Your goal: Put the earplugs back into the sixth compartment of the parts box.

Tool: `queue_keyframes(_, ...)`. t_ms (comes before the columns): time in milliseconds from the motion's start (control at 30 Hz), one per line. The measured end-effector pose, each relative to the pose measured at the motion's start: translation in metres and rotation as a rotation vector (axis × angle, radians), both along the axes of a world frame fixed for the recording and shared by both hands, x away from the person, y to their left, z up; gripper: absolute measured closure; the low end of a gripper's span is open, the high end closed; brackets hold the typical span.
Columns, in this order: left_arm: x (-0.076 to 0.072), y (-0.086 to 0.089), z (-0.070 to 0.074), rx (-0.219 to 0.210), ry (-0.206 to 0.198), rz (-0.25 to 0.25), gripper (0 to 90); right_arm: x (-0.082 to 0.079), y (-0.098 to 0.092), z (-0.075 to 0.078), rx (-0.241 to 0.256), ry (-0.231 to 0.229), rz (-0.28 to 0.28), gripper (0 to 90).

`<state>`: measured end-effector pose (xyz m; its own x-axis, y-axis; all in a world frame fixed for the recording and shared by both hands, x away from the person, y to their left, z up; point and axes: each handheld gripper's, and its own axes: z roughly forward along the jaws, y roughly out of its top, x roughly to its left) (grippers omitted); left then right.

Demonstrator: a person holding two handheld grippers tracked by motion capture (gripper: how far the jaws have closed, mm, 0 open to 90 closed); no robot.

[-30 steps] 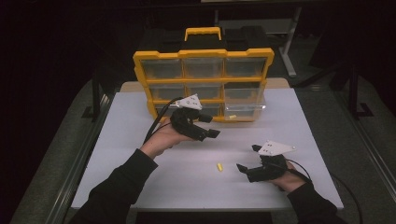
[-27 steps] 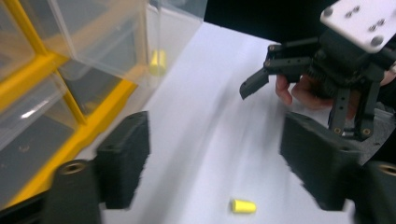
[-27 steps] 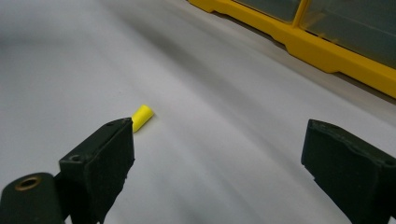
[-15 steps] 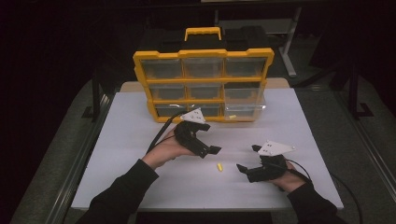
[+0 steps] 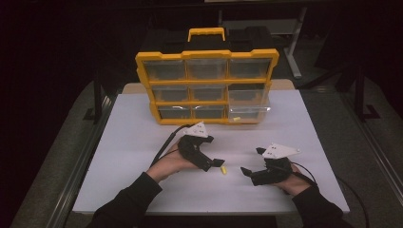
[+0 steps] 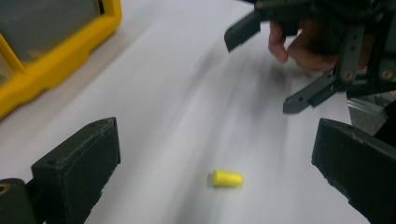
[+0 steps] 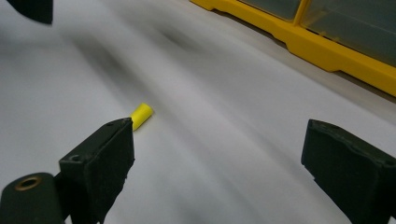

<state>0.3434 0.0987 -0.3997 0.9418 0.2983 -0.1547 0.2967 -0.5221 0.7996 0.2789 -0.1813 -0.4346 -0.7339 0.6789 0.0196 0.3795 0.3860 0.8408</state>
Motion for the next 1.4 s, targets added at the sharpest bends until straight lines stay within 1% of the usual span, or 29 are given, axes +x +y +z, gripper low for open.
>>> queue_keyframes(67, -0.002, 0.001, -0.002, -0.005, 0.002, -0.002, 0.7, 0.0, 0.0, 0.0, -0.002, -0.001, 0.002, 8.6)
queue_keyframes(300, -0.007, 0.0, -0.011, 0.004, 0.0, -0.01, 0.8, 0.0, 0.001, -0.001, -0.007, -0.002, 0.008, 8.6)
queue_keyframes(333, -0.007, -0.001, -0.012, 0.009, 0.0, -0.012, 0.7, 0.0, 0.001, -0.001, -0.006, -0.002, 0.008, 8.6)
queue_keyframes(367, -0.008, -0.002, -0.014, 0.018, -0.008, -0.017, 0.7, 0.0, 0.001, 0.0, -0.006, -0.003, 0.009, 8.6)
queue_keyframes(400, -0.009, -0.003, -0.015, 0.019, -0.01, -0.018, 0.7, 0.0, 0.001, 0.0, -0.007, -0.004, 0.01, 8.6)
queue_keyframes(533, -0.014, -0.008, -0.023, 0.046, -0.007, -0.037, 0.8, 0.0, 0.001, -0.001, -0.008, -0.003, 0.011, 8.6)
queue_keyframes(600, -0.016, -0.011, -0.027, 0.059, -0.013, -0.045, 0.8, 0.0, 0.001, 0.0, -0.008, -0.002, 0.011, 8.6)
queue_keyframes(700, -0.018, -0.015, -0.031, 0.07, -0.006, -0.053, 0.8, 0.0, 0.001, 0.0, -0.008, -0.003, 0.012, 8.6)
queue_keyframes(733, -0.019, -0.016, -0.033, 0.08, -0.016, -0.06, 0.8, 0.0, 0.001, 0.0, -0.008, -0.003, 0.012, 8.6)
queue_keyframes(867, -0.022, -0.021, -0.038, 0.102, -0.02, -0.075, 1.4, 0.0, 0.001, -0.001, -0.011, -0.002, 0.015, 8.6)
queue_keyframes(900, -0.023, -0.021, -0.038, 0.107, -0.03, -0.079, 4.5, 0.0, 0.001, -0.001, -0.011, -0.001, 0.016, 8.6)
queue_keyframes(1000, -0.024, -0.024, -0.042, 0.117, -0.041, -0.077, 7.4, 0.0, 0.001, -0.001, -0.011, -0.001, 0.017, 8.6)
queue_keyframes(1067, -0.024, -0.024, -0.043, 0.107, -0.064, -0.067, 13.0, 0.0, 0.001, -0.001, -0.012, -0.001, 0.018, 8.6)
queue_keyframes(1167, -0.023, -0.024, -0.044, 0.102, -0.066, -0.065, 16.9, 0.0, 0.001, -0.001, -0.013, 0.001, 0.019, 8.6)
queue_keyframes(1233, -0.023, -0.024, -0.045, 0.096, -0.072, -0.069, 22.2, 0.0, 0.001, -0.001, -0.014, 0.0, 0.02, 8.6)
queue_keyframes(1333, -0.024, -0.025, -0.046, 0.098, -0.084, -0.072, 28.8, 0.0, 0.001, -0.001, -0.014, 0.002, 0.019, 8.6)
queue_keyframes(1400, -0.024, -0.025, -0.048, 0.093, -0.079, -0.069, 33.8, 0.0, 0.001, -0.001, -0.014, 0.003, 0.02, 8.6)
